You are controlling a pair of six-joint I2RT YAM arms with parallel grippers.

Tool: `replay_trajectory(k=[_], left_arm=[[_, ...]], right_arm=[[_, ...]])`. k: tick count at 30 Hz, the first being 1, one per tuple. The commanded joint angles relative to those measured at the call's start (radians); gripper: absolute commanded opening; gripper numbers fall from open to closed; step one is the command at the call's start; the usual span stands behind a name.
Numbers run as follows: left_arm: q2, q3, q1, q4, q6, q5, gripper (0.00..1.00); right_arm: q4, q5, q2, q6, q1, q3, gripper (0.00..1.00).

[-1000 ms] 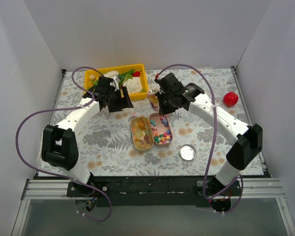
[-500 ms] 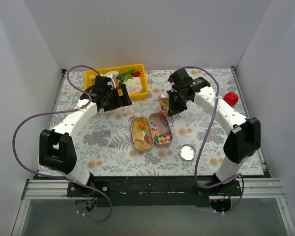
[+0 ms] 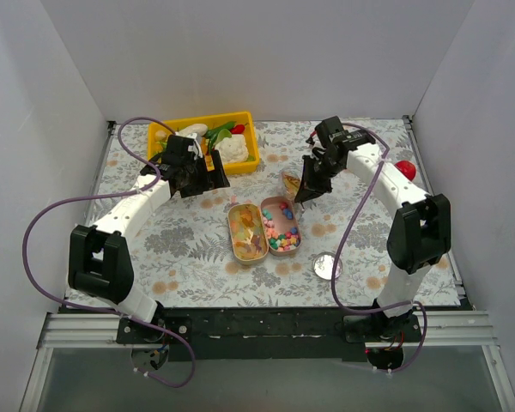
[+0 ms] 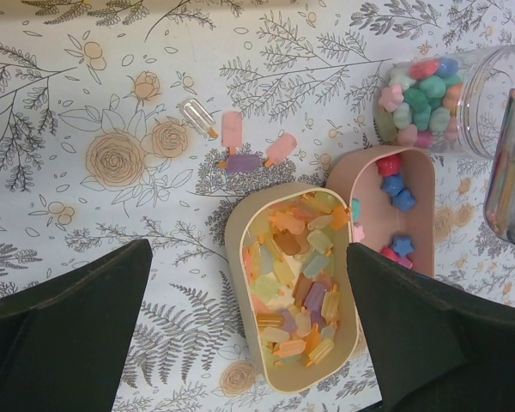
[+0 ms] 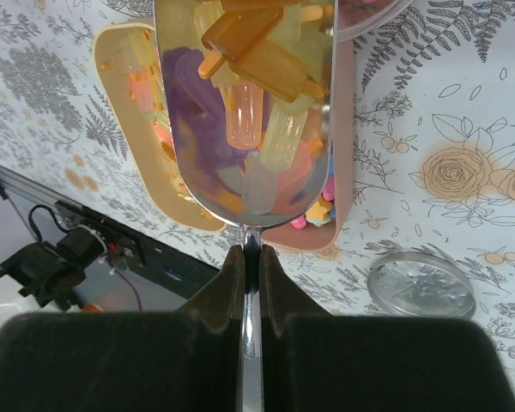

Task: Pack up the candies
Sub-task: Place the fake candies in the packing bottle.

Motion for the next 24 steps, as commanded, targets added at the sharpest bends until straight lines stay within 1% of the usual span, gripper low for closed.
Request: replay_trajectory(k=[1, 7, 11, 17, 24], left_arm=[[-0.02, -0.001, 0.005, 0.004, 0.009, -0.021, 0.98], [-0.018, 0.001, 0.005, 0.004, 0.006, -0.022, 0.98], [-0.023, -0.001, 0.005, 0.004, 0.002, -0.028, 0.98], [-0.029, -0.006, 0.005, 0.007, -0.006, -0.032, 0.98], [-0.035, -0.016, 0.005, 0.01, -0.009, -0.035, 0.98]], right_arm=[[0.001, -0.139, 0.015, 0.034, -0.023, 0.028, 0.01], [0.012, -0.234, 0.045, 0.069, -0.054, 0.028, 0.01], [0.001, -0.3, 0.055, 0.123, -0.08, 0.013, 0.01], [0.059, -0.377, 0.039, 0.18, -0.114, -0.066, 0.01], [0.114, -0.458, 0.039, 0.236, -0.137, -0.081, 0.01]])
